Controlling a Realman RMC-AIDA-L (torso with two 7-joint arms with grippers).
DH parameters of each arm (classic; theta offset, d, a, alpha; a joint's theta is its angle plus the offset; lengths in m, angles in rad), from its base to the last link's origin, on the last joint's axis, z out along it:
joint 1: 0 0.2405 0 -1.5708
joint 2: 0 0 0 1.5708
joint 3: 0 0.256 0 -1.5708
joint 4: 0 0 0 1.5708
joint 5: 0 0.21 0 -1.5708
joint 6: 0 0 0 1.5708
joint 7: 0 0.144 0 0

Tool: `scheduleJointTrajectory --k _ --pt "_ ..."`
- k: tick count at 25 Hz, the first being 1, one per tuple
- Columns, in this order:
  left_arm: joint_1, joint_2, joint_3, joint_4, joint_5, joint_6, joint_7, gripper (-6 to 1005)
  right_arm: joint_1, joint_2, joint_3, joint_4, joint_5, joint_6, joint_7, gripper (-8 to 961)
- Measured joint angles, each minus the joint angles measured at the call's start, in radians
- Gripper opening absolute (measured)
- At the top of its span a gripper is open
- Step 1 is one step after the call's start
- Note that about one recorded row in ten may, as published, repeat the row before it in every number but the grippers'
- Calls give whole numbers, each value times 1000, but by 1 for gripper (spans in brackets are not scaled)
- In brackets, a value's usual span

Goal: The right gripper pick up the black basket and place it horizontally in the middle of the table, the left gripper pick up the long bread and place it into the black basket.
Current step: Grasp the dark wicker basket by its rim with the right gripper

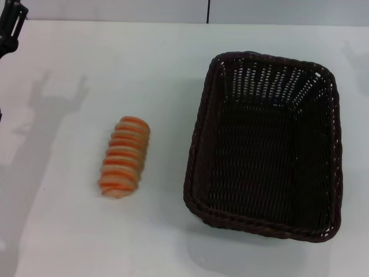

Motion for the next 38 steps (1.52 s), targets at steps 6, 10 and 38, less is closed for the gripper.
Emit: scheduleJointTrajectory --k 6,10,38 --pt "-9 1 0 -4 1 -13 -1 867 17 -3 92 -158 0 343 77 751" --pt "-18 2 -2 1 1 -28 -14 867 32 -3 102 -255 0 551 141 751" --pt "-19 18 -120 30 0 -129 -93 867 44 -4 226 -262 97 1056 515 751"
